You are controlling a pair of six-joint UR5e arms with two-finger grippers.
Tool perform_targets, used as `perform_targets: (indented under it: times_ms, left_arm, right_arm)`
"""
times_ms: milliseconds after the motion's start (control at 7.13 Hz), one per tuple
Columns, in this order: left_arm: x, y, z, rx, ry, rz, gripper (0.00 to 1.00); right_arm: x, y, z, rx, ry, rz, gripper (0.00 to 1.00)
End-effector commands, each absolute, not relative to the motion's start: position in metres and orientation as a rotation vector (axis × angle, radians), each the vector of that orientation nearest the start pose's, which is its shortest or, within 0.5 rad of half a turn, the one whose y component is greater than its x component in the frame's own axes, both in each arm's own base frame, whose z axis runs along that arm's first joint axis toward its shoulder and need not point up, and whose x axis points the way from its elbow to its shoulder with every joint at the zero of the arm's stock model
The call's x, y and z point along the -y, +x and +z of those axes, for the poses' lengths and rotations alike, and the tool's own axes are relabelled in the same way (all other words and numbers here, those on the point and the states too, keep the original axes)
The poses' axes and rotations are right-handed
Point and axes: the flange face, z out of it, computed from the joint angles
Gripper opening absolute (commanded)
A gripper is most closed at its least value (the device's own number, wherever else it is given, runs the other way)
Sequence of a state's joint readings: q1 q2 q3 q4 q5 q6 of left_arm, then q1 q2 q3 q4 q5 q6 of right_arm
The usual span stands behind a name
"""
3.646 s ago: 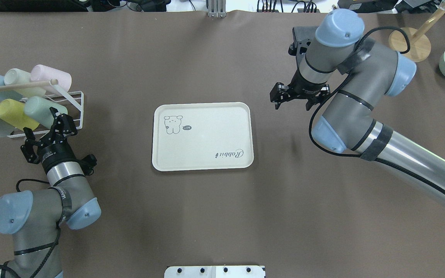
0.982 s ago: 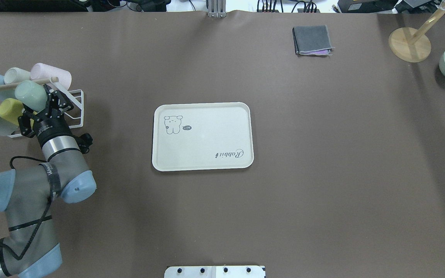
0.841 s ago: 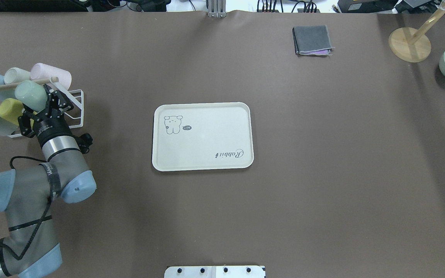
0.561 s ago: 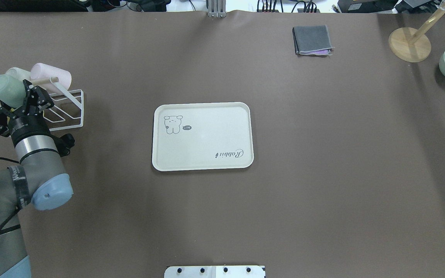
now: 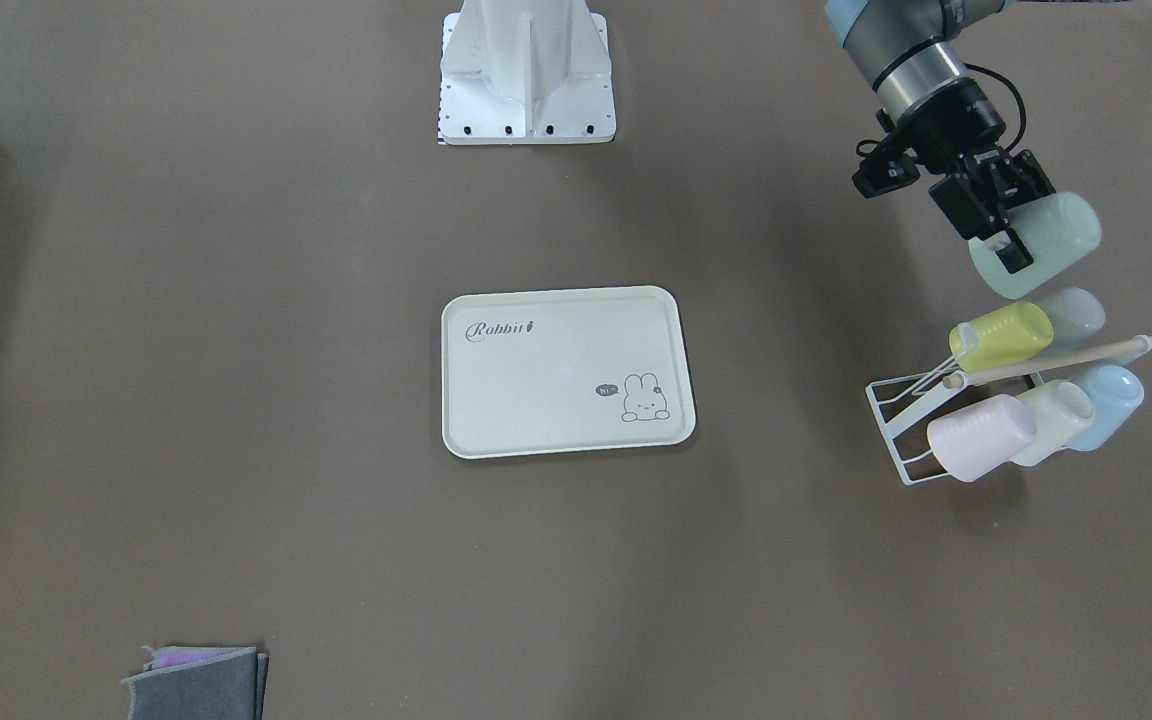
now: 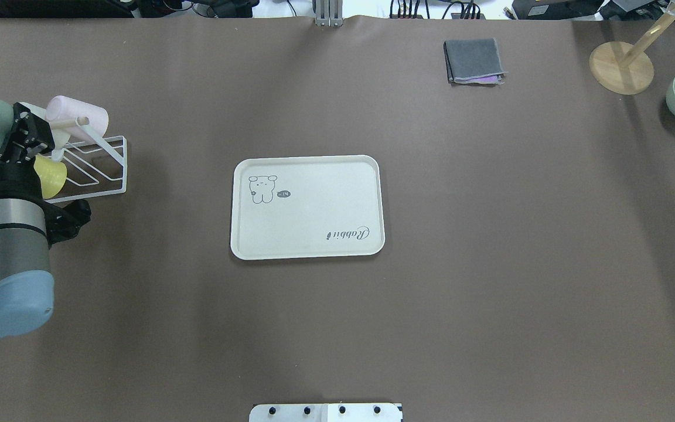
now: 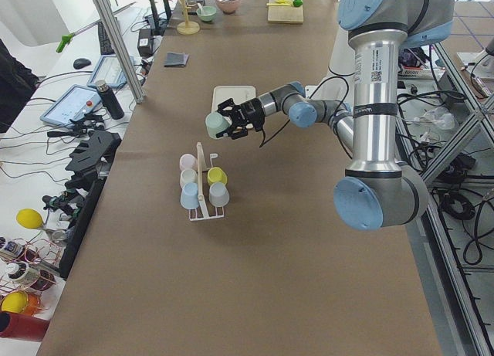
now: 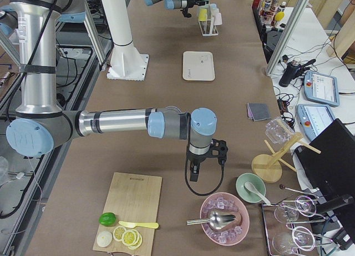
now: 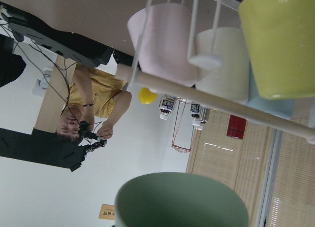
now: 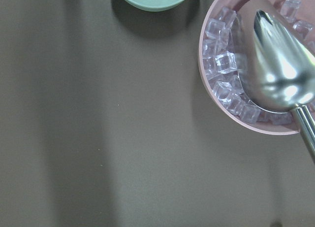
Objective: Pick up and place green cup on tray
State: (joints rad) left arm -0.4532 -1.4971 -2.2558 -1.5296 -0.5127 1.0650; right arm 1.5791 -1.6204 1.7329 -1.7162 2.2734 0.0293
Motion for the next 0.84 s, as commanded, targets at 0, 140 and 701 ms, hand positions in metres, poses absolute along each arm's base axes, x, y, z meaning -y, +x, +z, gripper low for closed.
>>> perform_targets:
  times_ms: [0,140,701]
  left_arm:
    - [0.382,0.225,0.328,0.942,0.706,1.534,0.00]
    - [0.384,0.223,0.334,0.765,0.762,1.435,0.00]
    - [0.374,0.282,0.354,-0.002,0.872,0.957,0.00]
  right_arm:
    - [0.466,0.073,0.624,0.702,-0.041,0.048,1.00]
    - [0.465,0.073,0.625,0.702,-0.043,0.048,1.00]
    - [0.465,0.072,0.624,0.704,-0.044,0.051,1.00]
